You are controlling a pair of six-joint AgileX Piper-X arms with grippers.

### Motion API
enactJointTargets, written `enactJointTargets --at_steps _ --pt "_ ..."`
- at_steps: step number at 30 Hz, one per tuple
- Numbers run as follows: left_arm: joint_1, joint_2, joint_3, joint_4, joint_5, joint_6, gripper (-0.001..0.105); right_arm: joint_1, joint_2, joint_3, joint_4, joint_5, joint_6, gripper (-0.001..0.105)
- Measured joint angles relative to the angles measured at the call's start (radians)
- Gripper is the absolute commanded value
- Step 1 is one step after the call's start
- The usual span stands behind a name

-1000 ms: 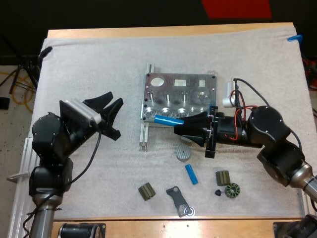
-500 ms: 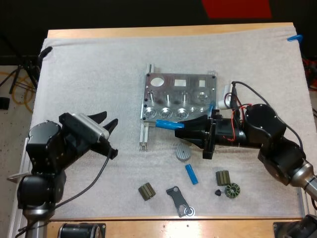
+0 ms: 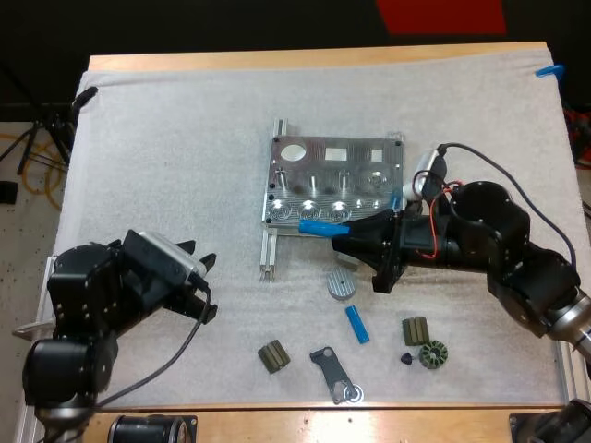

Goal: Load cells from right to left

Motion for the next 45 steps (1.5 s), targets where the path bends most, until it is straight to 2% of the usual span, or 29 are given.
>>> enactJointTargets --at_steps 7,13,16,18,21,26,31,38,45 --pt "-0.106 -0.06 -0.053 0.125 -0.07 0.001 0.035 0.0 0.0 -0.053 0.159 0.082 -0.07 0.019" --pt "-0.219 -0.07 -0.081 0.213 -0.178 -0.001 0.035 0.0 0.0 -0.103 0.292 0.168 -0.141 0.019" --pt "-0.262 -0.07 -0.101 0.241 -0.212 -0.023 0.035 0.0 0.0 -0.135 0.377 0.222 -0.183 0.019" --pt "-0.289 -0.07 -0.111 0.248 -0.222 -0.076 0.035 0.0 0.0 -0.169 0.451 0.267 -0.216 0.019" --pt "-0.303 -0.07 -0.113 0.247 -0.222 -0.122 0.035 0.0 0.0 -0.207 0.53 0.313 -0.263 0.019" --pt "-0.303 -0.07 -0.113 0.247 -0.218 -0.134 0.035 0.0 0.0 -0.24 0.602 0.352 -0.296 0.019" --pt "-0.303 -0.07 -0.113 0.247 -0.134 -0.132 0.035 0.0 0.0 -0.24 0.636 0.367 -0.3 0.019" --pt "-0.303 -0.07 -0.113 0.247 -0.136 -0.132 0.035 0.0 0.0 -0.24 0.641 0.374 -0.3 0.019" --pt "-0.303 -0.07 -0.113 0.237 -0.136 -0.132 0.035 0.0 0.0 -0.24 0.671 0.432 -0.306 0.019"
